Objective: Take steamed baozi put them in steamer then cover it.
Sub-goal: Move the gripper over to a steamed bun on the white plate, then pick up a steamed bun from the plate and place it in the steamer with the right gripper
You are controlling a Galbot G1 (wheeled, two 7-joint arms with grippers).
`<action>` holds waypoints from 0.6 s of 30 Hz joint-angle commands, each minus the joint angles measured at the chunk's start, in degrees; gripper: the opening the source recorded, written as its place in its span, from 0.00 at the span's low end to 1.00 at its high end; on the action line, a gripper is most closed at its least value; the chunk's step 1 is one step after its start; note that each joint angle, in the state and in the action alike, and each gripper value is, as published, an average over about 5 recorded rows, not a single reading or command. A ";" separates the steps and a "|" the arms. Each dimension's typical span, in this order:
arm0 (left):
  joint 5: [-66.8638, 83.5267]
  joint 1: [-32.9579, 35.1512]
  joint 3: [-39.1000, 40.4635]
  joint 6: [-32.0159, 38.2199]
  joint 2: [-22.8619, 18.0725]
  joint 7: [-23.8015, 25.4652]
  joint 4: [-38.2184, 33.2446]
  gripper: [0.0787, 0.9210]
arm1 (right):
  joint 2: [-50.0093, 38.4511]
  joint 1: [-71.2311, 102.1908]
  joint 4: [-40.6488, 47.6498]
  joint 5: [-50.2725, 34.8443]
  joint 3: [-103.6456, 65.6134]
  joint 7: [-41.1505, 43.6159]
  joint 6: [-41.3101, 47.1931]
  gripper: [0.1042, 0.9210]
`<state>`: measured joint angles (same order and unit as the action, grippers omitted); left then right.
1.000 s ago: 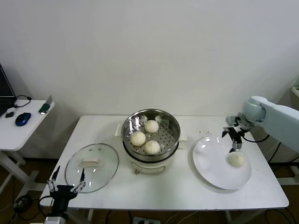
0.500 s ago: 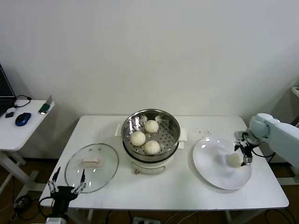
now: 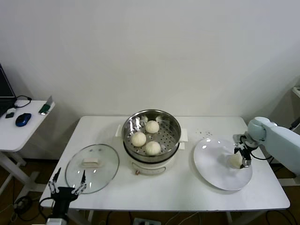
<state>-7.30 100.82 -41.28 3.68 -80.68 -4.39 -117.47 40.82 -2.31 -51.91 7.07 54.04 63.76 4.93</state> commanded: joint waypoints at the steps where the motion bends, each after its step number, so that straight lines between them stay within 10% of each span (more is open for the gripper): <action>1: 0.01 -0.11 -0.23 -0.16 0.32 -0.04 -0.10 0.88 | 0.83 0.52 0.83 -0.05 -0.40 -0.12 -0.09 0.80; 18: -0.40 -1.95 1.86 -0.39 -0.49 0.13 0.19 0.88 | 4.27 -23.18 -0.99 -19.80 17.21 -1.08 3.81 0.72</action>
<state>-7.61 99.60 -39.98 3.43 -81.11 -4.40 -117.29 42.04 -10.97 -52.60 -1.12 60.58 63.01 6.90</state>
